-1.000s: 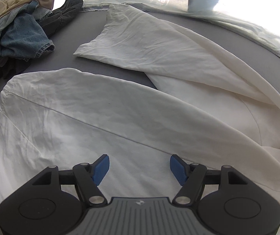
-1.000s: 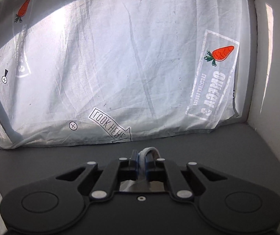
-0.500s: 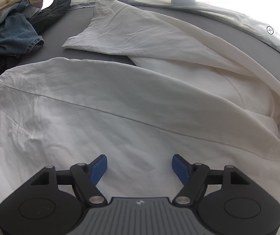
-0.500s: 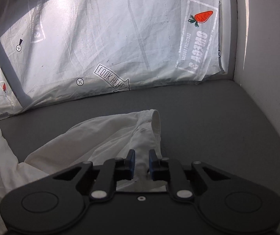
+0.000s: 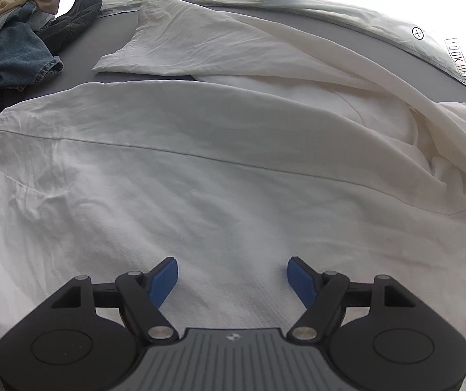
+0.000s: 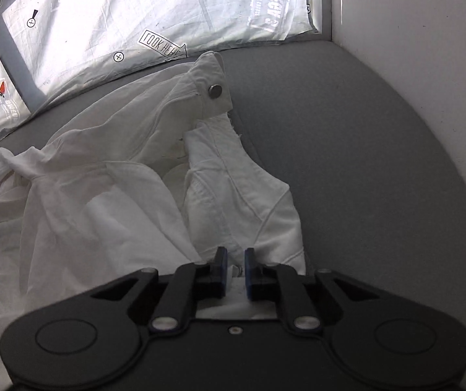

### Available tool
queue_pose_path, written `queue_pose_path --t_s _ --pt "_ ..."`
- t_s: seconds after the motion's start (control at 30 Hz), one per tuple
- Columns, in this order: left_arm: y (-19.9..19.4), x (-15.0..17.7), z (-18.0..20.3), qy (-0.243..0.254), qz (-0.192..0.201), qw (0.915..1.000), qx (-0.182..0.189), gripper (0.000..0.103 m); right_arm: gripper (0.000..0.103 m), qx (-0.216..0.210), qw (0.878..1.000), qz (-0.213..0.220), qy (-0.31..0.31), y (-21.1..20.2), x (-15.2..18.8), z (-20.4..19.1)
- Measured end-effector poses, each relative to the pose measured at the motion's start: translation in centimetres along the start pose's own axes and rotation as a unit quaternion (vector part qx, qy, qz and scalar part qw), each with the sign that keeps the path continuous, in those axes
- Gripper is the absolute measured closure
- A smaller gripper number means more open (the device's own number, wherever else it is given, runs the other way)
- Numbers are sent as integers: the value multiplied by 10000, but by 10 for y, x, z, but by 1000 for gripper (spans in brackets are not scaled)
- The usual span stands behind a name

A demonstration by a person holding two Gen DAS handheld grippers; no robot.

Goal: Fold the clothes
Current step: 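Grasp the white trousers waistband with the right gripper and drag it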

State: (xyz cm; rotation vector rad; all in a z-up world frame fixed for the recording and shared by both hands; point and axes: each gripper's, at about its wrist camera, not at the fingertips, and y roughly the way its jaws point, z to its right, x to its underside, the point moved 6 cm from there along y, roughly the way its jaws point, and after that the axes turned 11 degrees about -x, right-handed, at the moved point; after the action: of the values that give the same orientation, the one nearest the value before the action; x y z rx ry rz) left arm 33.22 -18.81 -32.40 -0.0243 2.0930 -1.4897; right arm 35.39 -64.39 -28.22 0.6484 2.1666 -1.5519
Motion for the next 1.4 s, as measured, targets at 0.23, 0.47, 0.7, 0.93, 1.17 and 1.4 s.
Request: queue_pose_path --t_s 0.23,0.47,0.7,0.93,1.17,1.4 --pt "-5 16 -2 26 -49 10000 3 27 91 -172 9979 -108 -608 -6 3 -15" --pt "-13 39 -5 22 -72 10000 -20 23 91 -385 9887 -207 -1435 -15 7 -36" --pt "-21 60 -10 -62 -116 9999 -43 21 91 -653 9784 -406 -1921 -16 9 -49" --pt "-19 61 -11 -223 -142 9996 -113 17 89 -826 9843 -958 -1227 15 12 -32" --pt "-17 60 -11 -264 -206 9993 -160 15 87 -900 9791 -1356 -1218 35 7 -35" --pt "-14 57 -12 -307 -228 9992 -128 12 97 -884 9829 -956 -1300 17 2 -35"
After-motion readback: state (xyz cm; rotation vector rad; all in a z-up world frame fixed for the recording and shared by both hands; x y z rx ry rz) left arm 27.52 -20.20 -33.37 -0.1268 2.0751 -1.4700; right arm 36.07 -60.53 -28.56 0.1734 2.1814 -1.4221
